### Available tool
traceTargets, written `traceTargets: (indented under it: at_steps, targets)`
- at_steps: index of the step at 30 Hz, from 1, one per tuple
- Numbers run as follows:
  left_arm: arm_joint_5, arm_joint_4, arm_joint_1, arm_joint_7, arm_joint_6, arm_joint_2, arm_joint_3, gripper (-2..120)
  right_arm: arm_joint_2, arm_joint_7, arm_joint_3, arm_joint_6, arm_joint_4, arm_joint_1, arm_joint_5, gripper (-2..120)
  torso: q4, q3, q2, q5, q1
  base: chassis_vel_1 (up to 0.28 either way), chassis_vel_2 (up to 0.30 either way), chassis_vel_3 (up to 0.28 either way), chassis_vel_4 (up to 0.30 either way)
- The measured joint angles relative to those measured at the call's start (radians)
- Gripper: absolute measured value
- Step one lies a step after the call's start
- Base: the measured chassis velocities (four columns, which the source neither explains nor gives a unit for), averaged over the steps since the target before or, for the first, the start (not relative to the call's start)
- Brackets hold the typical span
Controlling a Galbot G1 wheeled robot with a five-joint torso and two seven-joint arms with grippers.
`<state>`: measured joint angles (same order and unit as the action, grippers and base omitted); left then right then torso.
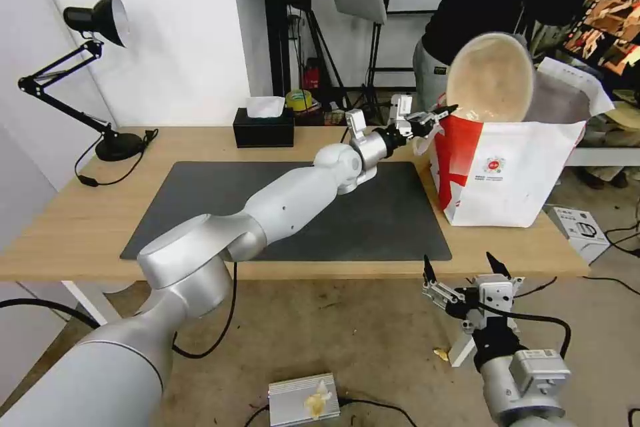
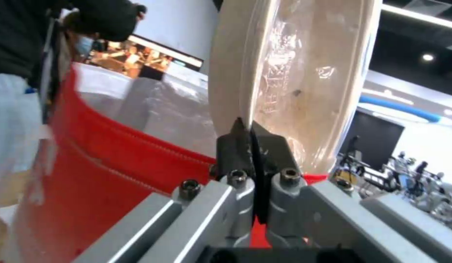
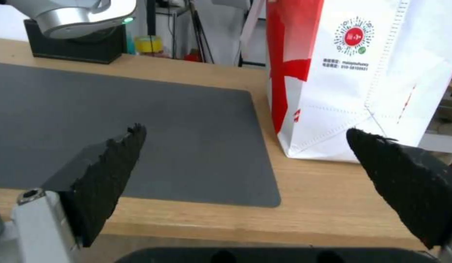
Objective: Pick up the trash from the table and place it into the takeout bag.
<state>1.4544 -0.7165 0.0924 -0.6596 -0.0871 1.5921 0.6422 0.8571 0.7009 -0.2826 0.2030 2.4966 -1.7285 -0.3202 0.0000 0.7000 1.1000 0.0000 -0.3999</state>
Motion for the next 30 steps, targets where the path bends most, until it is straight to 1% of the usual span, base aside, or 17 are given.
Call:
traceTargets:
  at_steps: [7, 10, 11, 12, 14, 15, 18, 19, 20, 22, 23, 24, 25, 27, 28, 29, 30]
  targets:
    - [-0.014, -0.006, 0.010, -0.043, -0.001, -0.004, 0.020, 0, 0.000, 0.000, 0.000, 0.000, 0.000, 0.000, 0.000, 100, -0.0001, 0.000, 0.000, 0.0000, 0.000, 0.000, 0.000, 0.000, 0.000]
    - [-0.023, -0.010, 0.017, -0.056, 0.011, -0.009, 0.028, 13, 0.000, 0.000, 0.000, 0.000, 0.000, 0.000, 0.000, 100, 0.0001, 0.000, 0.000, 0.0000, 0.000, 0.000, 0.000, 0.000, 0.000]
    - [-0.023, -0.010, 0.017, -0.056, 0.011, -0.009, 0.028, 13, 0.000, 0.000, 0.000, 0.000, 0.000, 0.000, 0.000, 100, 0.0001, 0.000, 0.000, 0.0000, 0.000, 0.000, 0.000, 0.000, 0.000]
    - [-0.023, -0.009, 0.018, -0.056, 0.013, -0.009, 0.028, 17, 0.000, 0.000, 0.000, 0.000, 0.000, 0.000, 0.000, 100, 0.0001, 0.000, 0.000, 0.0000, 0.000, 0.000, 0.000, 0.000, 0.000]
    - [-0.023, -0.007, 0.020, -0.055, 0.016, -0.008, 0.027, 28, 0.000, 0.000, 0.000, 0.000, 0.000, 0.000, 0.000, 100, 0.0000, 0.000, 0.000, 0.0000, 0.000, 0.000, 0.000, 0.000, 0.000]
    - [-0.023, -0.007, 0.020, -0.055, 0.016, -0.008, 0.027, 28, 0.000, 0.000, 0.000, 0.000, 0.000, 0.000, 0.000, 100, 0.0000, 0.000, 0.000, 0.0000, 0.000, 0.000, 0.000, 0.000, 0.000]
    - [-0.023, -0.006, 0.021, -0.048, 0.018, -0.008, 0.024, 41, 0.000, 0.000, 0.000, 0.000, 0.000, 0.000, 0.000, 100, 0.0001, 0.000, 0.000, 0.0000, 0.000, 0.000, 0.000, 0.000, 0.000]
    - [-0.023, -0.006, 0.021, -0.048, 0.018, -0.008, 0.024, 41, 0.000, 0.000, 0.000, 0.000, 0.000, 0.000, 0.000, 100, 0.0001, 0.000, 0.000, 0.0000, 0.000, 0.000, 0.000, 0.000, 0.000]
    - [-0.023, -0.006, 0.021, -0.045, 0.018, -0.008, 0.023, 45, 0.000, 0.000, 0.000, 0.000, 0.000, 0.000, 0.000, 100, 0.0001, 0.000, 0.000, 0.0000, 0.000, 0.000, 0.000, 0.000, 0.000]
    - [-0.021, -0.010, 0.021, -0.034, 0.018, -0.012, 0.022, 54, 0.000, 0.000, 0.000, 0.000, 0.000, 0.000, 0.000, 100, 0.0000, 0.000, 0.000, 0.0000, 0.000, 0.000, 0.000, 0.000, 0.000]
    - [-0.017, -0.018, 0.019, -0.026, 0.019, -0.016, 0.021, 60, 0.000, 0.000, 0.000, 0.000, 0.000, 0.000, 0.000, 100, 0.0000, 0.000, 0.000, 0.0000, 0.000, 0.000, 0.000, 0.000, 0.000]
    - [-0.017, -0.018, 0.019, -0.026, 0.019, -0.016, 0.021, 60, 0.000, 0.000, 0.000, 0.000, 0.000, 0.000, 0.000, 100, 0.0000, 0.000, 0.000, 0.0000, 0.000, 0.000, 0.000, 0.000, 0.000]
    - [-0.012, -0.026, 0.017, -0.020, 0.020, -0.021, 0.021, 64, 0.000, 0.000, 0.000, 0.000, 0.000, 0.000, 0.000, 100, 0.0000, 0.000, 0.000, 0.0000, 0.000, 0.000, 0.000, 0.000, 0.000]
    - [-0.006, -0.039, 0.016, -0.013, 0.022, -0.029, 0.021, 74, 0.000, 0.000, 0.000, 0.000, 0.000, 0.000, 0.000, 100, 0.0002, 0.000, 0.000, 0.0000, 0.000, 0.000, 0.000, 0.000, 0.000]
    - [-0.005, -0.044, 0.016, -0.012, 0.022, -0.032, 0.020, 77, 0.000, 0.000, 0.000, 0.000, 0.000, 0.000, 0.000, 100, 0.0001, 0.000, 0.000, -0.0001, 0.000, 0.000, 0.000, 0.000, 0.000]
    - [-0.005, -0.044, 0.016, -0.012, 0.022, -0.032, 0.020, 77, 0.000, 0.000, 0.000, 0.000, 0.000, 0.000, 0.000, 100, 0.0001, 0.000, 0.000, -0.0001, 0.000, 0.000, 0.000, 0.000, 0.000]
    - [-0.002, -0.050, 0.017, -0.011, 0.022, -0.036, 0.017, 84, 0.000, 0.000, 0.000, 0.000, 0.000, 0.000, 0.000, 100, 0.0000, 0.000, 0.000, -0.0001, 0.000, 0.000, 0.000, 0.000, 0.000]
